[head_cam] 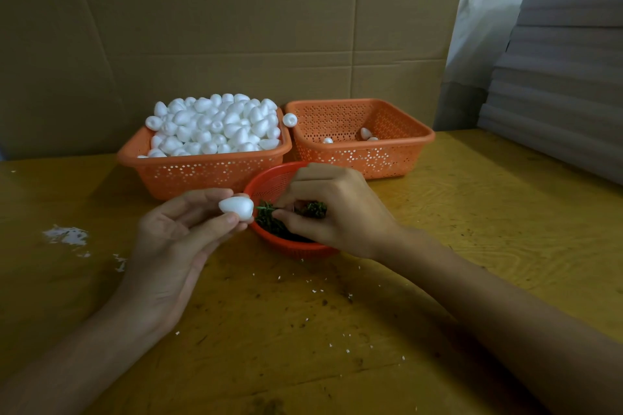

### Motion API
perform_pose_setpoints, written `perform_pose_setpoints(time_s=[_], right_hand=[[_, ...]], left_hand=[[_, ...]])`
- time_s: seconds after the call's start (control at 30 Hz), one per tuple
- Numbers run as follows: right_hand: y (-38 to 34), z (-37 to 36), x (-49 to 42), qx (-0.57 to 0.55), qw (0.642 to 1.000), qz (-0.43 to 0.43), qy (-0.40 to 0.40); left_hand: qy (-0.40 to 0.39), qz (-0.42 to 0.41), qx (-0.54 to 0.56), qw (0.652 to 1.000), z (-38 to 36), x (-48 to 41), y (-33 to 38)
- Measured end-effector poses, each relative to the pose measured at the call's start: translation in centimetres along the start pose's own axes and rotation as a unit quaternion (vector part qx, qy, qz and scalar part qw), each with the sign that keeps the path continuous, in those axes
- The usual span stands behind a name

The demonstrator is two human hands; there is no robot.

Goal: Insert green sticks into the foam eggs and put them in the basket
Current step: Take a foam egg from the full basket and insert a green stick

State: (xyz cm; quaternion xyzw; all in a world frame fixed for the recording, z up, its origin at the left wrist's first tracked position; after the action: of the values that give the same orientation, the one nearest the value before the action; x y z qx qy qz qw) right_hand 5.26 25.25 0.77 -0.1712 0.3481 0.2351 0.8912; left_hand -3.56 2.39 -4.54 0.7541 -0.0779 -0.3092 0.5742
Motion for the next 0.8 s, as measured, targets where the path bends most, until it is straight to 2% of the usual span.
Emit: perform_pose_setpoints(time_s=[0.07, 0.17, 0.47, 0.8], right_hand=[[0.0, 0.0, 0.0, -0.005, 1.0, 0.002, 0.001], [0.0, 0.0, 0.1, -0.007, 1.0, 0.007, 0.002], [-0.2, 0.1, 0.1, 0.01, 1.0, 0.014, -0.008], [-0.5, 0.1, 0.0, 0.015, 1.0, 0.013, -0.019]], left_hand=[[0.021, 0.009, 0.05, 0.999, -1.0, 0.1, 0.8], [0.04, 0.009, 0.063, 0.997, -1.7, 0.5, 1.5], [0.048, -0.016, 0.021, 0.998, -2.2, 0.7, 2.3], [0.049, 0.009, 0.021, 0.999, -2.3, 0.8, 2.6]])
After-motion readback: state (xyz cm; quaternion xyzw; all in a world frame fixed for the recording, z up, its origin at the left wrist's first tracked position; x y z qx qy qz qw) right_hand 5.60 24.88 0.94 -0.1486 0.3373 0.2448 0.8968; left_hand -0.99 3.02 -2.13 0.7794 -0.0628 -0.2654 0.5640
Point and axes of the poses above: each hand's wrist, its own x-axis away from the middle knuckle, its own z-axis out of the back of the hand, y = z × x, the point moved 1 cm from there along -x, towards the middle knuckle, and after that the axes turned 1 degree about y, right-handed, at the moved point
